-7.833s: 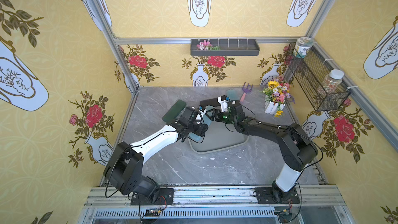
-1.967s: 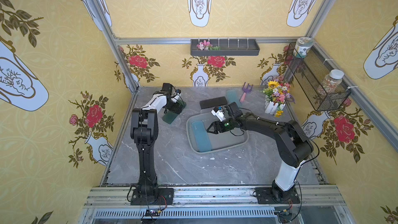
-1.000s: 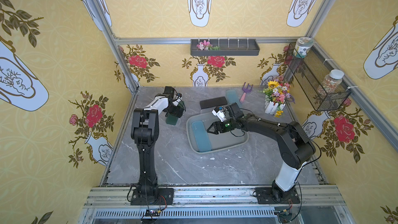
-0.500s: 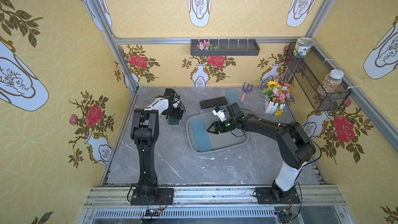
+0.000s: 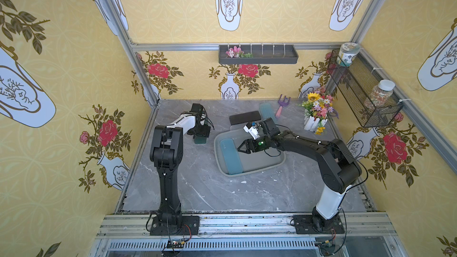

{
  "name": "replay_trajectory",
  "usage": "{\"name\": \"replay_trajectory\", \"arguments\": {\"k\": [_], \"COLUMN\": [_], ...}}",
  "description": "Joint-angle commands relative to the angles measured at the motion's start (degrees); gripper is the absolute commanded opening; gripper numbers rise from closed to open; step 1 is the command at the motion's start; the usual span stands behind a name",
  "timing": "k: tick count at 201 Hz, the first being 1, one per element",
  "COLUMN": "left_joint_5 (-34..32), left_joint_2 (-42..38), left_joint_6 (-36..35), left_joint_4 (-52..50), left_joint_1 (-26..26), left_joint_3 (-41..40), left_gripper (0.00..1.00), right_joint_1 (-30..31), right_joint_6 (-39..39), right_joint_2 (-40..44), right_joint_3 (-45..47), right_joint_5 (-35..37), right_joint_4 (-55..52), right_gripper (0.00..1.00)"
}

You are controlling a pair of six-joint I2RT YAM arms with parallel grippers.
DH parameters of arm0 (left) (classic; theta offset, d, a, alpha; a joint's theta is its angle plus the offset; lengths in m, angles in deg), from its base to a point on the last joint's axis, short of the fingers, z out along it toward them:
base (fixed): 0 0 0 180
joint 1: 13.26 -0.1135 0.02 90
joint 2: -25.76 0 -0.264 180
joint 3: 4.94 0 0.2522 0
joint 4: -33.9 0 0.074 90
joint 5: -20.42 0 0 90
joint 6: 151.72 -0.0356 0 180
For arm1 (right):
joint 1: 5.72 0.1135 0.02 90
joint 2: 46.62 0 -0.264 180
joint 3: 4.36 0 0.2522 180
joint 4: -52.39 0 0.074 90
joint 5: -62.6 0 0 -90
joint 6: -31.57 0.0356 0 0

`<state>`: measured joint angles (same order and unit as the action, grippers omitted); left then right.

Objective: Put the pencil case into the storage box
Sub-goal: Pick up the pencil case from the center of the board.

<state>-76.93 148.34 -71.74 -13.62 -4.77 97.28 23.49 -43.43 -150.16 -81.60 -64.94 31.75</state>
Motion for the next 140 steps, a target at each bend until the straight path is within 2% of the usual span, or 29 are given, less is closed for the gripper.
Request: {"name": "replay_trajectory", "arguments": {"k": [1,63,140], "left_joint_5": [-1.33,-2.14,0.22], "left_joint_2": [0.29,-1.50,-3.59], "left_joint_6": [1.74,2.02,2.37], "left_joint_4": [0.21,2.19,6.04], "left_joint_1": [0.12,0.73,0.74], "left_joint_3": [-0.88,-2.66,-6.71], "left_gripper": [0.74,0.73,0.73], "right_joint_1": [0.05,0.06,0.06], "right_joint_6": [0.25,0.32,0.47], "right_joint_2": [-0.34,-0.36,-0.17], "right_joint_3": [0.13,0.20,0.37], "right_joint_5": [-0.36,-0.10,0.06], "right_joint_4": [2.00,2.04,2.01], "right_gripper": [0.80,0.80,0.80]}}
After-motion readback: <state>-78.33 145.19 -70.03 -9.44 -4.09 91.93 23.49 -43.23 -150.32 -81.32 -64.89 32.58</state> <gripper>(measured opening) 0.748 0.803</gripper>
